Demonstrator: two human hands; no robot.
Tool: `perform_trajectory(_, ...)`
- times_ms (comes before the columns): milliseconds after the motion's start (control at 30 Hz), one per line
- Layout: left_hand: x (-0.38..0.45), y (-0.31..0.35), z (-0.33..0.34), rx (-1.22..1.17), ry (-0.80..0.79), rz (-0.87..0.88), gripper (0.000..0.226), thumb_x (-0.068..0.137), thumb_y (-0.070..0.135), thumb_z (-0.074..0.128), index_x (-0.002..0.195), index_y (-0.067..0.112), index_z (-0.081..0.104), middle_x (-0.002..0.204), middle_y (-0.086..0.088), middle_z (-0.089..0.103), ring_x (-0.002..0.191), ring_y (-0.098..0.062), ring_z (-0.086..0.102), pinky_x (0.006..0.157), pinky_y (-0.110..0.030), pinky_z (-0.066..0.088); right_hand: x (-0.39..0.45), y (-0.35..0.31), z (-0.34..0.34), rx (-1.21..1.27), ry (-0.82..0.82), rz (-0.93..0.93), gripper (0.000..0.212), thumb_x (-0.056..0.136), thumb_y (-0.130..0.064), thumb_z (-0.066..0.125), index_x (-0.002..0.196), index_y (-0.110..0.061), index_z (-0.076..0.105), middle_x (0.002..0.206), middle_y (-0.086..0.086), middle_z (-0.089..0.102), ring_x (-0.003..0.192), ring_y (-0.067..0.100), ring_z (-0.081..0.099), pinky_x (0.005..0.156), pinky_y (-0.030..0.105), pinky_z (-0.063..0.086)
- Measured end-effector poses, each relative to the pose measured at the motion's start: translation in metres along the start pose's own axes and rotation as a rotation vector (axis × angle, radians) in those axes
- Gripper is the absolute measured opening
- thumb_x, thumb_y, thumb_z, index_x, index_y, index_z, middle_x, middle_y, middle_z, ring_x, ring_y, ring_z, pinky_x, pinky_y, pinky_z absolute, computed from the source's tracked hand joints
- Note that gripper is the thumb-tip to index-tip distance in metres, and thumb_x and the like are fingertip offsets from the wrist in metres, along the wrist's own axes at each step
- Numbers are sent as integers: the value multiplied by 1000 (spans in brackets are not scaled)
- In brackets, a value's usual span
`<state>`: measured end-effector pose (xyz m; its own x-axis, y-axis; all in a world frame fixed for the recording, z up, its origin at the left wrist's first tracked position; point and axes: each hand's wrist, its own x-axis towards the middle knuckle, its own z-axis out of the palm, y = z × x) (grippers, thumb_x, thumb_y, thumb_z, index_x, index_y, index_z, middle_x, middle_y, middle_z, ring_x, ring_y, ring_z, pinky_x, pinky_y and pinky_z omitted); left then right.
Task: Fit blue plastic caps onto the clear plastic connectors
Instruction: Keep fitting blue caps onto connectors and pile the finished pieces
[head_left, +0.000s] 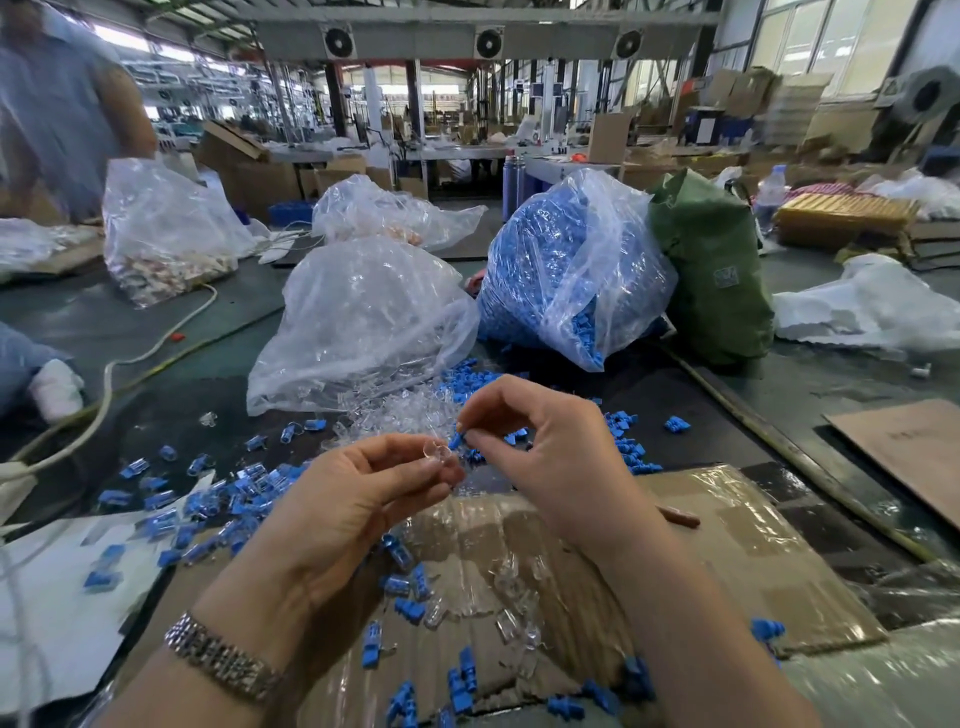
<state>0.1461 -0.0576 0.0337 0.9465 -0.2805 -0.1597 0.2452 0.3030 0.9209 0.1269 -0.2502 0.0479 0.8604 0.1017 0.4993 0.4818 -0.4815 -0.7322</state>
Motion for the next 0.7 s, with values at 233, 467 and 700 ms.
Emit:
perform_trajectory(233,-3,-2,-1,173,-68,48,20,76,3,73,95,2,77,104,-22,76,98,-31,75,79,-27,61,-5,-8,7,-156,-113,-83,15,90,-3,69,93,-17,70,89,-8,70,86,11,65,79,38,54)
perform_trajectory(467,-7,-2,4,330,-46,161,18,71,13,78,89,13,79,95,-14,78,91,-26,77,76,-23,60,-6,-6,9,-186,-118,-79,15,90,-6,68,91,-20,67,87,-9,67,83,12,64,76,41,55)
perform_trajectory(700,-4,-5,3,290,-40,199,18,72,10,77,90,9,78,97,-18,77,92,-31,76,77,-26,61,-5,-9,6,-183,-102,-46,17,90,-9,71,100,-23,68,96,-13,65,86,6,64,80,31,55)
